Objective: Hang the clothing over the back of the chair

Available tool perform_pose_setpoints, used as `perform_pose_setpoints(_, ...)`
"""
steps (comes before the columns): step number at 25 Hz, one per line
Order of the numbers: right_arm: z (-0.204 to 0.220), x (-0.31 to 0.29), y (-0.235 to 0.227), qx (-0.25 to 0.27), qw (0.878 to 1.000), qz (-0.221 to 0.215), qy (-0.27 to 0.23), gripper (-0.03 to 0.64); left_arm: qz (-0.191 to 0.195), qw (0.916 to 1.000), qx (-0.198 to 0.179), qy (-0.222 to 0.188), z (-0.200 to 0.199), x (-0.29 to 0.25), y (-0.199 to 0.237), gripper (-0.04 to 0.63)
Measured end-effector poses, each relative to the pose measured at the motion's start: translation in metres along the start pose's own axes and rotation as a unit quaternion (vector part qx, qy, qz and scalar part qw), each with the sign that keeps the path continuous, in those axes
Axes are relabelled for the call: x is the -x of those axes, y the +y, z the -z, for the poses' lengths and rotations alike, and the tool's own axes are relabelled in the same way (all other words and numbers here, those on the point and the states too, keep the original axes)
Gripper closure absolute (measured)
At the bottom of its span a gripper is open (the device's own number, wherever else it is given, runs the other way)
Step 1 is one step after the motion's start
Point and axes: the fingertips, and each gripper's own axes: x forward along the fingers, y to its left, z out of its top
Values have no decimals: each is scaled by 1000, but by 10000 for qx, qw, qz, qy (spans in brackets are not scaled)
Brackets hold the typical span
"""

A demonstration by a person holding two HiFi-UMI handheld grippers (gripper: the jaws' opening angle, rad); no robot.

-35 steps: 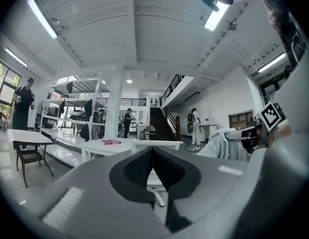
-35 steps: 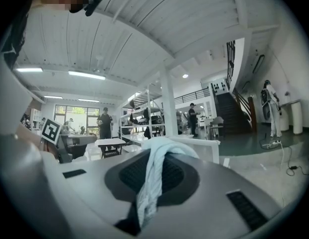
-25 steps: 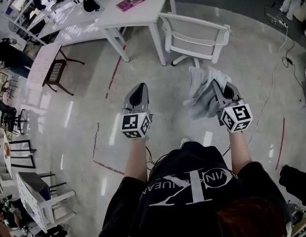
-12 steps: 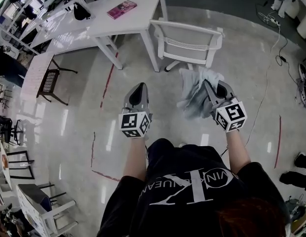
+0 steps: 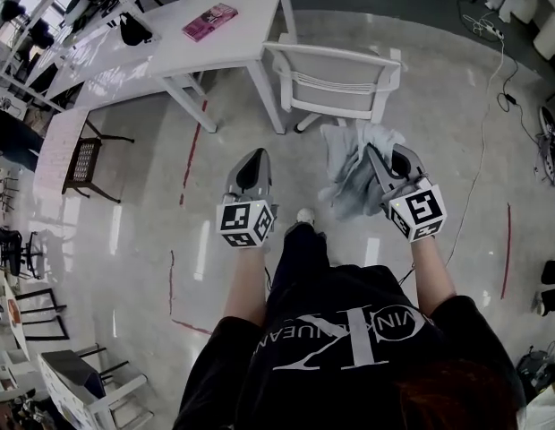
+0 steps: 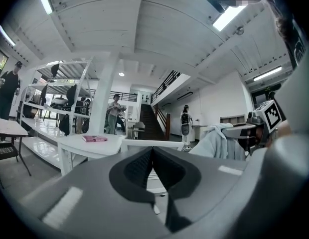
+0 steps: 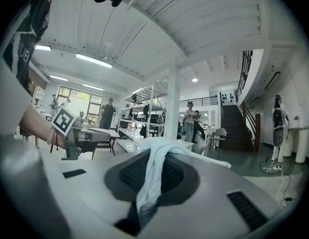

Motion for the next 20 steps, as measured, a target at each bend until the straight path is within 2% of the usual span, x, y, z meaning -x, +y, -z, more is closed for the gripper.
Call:
perform_pose_setpoints(14,-33,-74,-63,261,9986,412,-205,578,701,9974,-101,-98,-27,-127,26,583)
perform_pose_setpoints(20,-63,-108,-90,415,9963,648,-383,578,989,9950,-81,-72,-34,-173,40,583)
